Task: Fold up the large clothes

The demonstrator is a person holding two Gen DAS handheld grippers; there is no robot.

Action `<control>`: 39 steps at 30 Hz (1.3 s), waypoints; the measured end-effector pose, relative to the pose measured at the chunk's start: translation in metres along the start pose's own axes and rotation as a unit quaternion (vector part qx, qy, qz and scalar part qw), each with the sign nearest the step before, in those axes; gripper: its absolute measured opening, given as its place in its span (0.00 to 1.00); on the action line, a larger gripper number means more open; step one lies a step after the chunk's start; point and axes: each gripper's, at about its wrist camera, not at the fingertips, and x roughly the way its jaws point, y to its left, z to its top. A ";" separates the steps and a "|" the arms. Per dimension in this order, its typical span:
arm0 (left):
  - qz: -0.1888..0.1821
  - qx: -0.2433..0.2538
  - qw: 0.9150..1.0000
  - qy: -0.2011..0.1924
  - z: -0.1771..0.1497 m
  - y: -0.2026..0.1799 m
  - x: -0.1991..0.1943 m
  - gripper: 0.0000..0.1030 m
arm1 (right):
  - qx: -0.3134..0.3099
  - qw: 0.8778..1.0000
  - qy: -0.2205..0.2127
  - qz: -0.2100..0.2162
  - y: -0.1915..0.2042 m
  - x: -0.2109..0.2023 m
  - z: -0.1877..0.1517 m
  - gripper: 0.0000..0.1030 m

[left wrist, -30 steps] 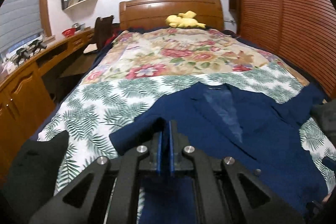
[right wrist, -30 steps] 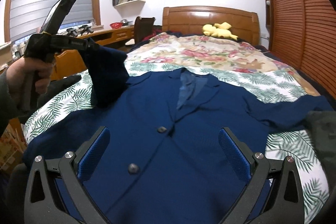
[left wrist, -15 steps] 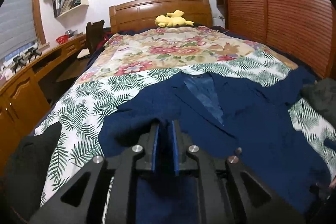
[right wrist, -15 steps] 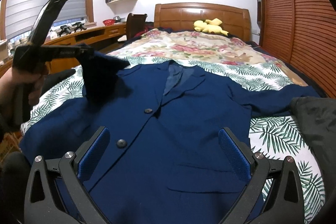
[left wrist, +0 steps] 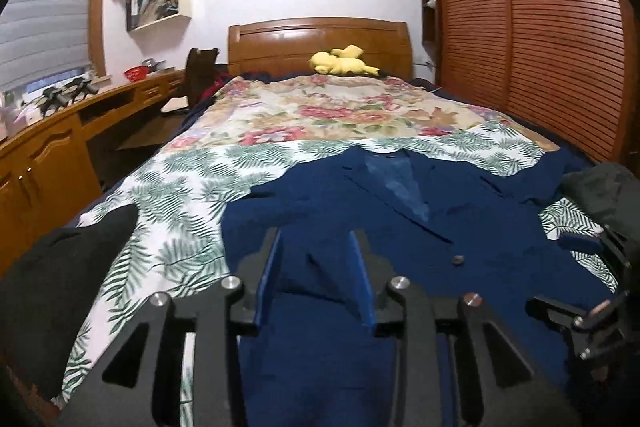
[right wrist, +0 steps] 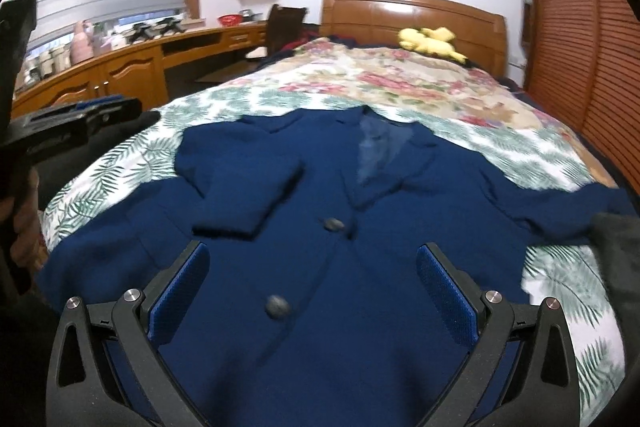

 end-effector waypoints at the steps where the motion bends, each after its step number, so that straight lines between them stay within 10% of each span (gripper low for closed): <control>1: 0.004 -0.007 1.000 0.003 -0.003 0.008 0.000 0.31 | -0.003 1.000 0.002 0.008 0.004 0.007 0.004 1.00; 12: -0.011 -0.047 0.998 0.043 -0.032 0.052 0.012 0.31 | -0.069 0.986 0.105 0.106 0.076 0.117 0.025 0.55; 23: -0.014 -0.057 0.998 0.036 -0.034 0.053 0.004 0.31 | -0.114 0.981 0.138 0.071 0.084 0.140 0.022 0.11; 39: -0.015 -0.049 0.998 0.039 -0.034 0.041 0.002 0.31 | -0.042 0.997 0.039 0.054 0.036 0.069 0.059 0.05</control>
